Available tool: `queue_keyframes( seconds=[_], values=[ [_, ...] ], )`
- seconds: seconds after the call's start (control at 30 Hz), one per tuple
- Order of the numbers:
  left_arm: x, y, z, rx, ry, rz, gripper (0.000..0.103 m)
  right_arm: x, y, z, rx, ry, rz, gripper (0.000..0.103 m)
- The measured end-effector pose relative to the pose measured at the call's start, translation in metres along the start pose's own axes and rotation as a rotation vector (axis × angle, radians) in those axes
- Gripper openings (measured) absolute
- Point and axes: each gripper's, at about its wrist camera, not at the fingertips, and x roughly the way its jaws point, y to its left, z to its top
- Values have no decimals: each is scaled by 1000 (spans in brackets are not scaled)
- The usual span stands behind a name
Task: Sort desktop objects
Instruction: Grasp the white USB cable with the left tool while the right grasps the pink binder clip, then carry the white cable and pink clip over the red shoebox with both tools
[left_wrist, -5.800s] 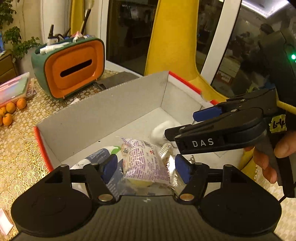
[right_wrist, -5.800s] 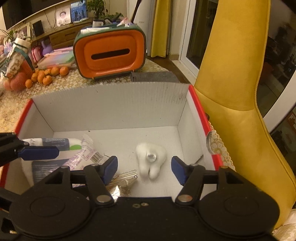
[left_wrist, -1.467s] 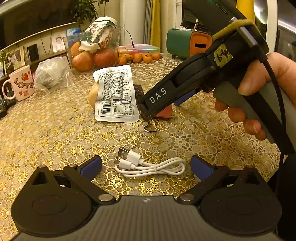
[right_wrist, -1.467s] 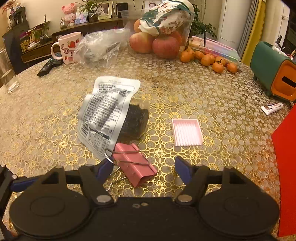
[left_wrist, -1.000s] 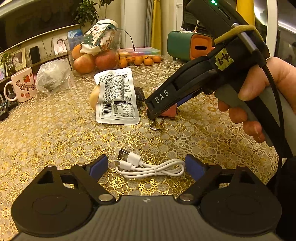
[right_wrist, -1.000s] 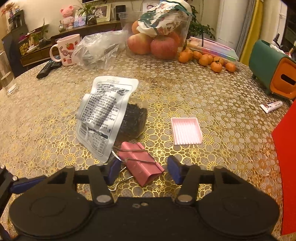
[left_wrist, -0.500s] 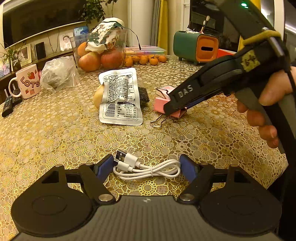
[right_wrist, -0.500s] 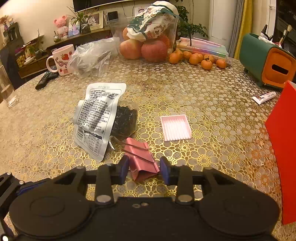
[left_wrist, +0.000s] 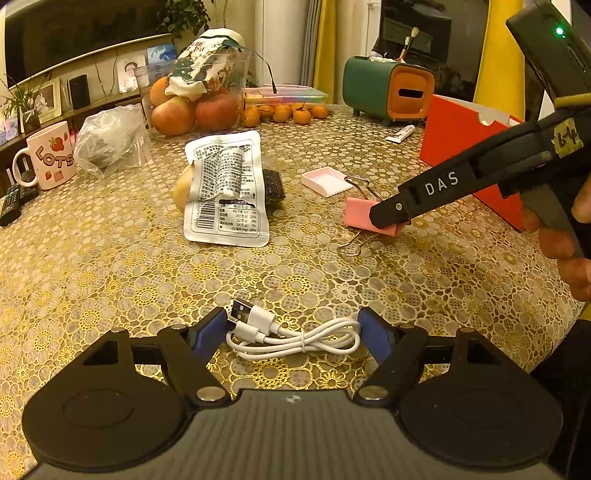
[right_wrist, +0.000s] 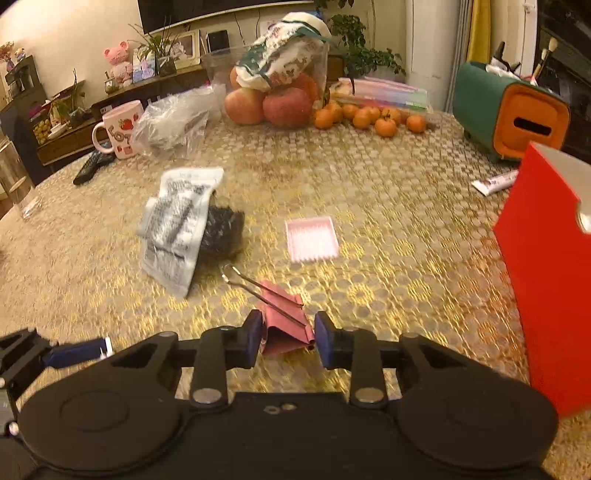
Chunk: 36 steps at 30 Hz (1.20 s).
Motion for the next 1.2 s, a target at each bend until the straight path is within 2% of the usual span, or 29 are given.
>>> queue_keyframes(
  seconds=[0.37, 0.6, 0.93, 1.2],
  values=[
    [0, 0, 0, 16, 1, -8, 77, 20, 5, 5, -2, 32, -11, 37],
    [1, 0, 1, 8, 1, -6, 77, 19, 5, 3, -18, 14, -16, 32],
    [-9, -9, 13, 16, -17, -12, 76, -12, 1, 2, -32, -30, -13, 31],
    [-29, -32, 31, 42, -46, -43, 76, -55, -19, -5, 14, -61, -12, 31]
  ],
)
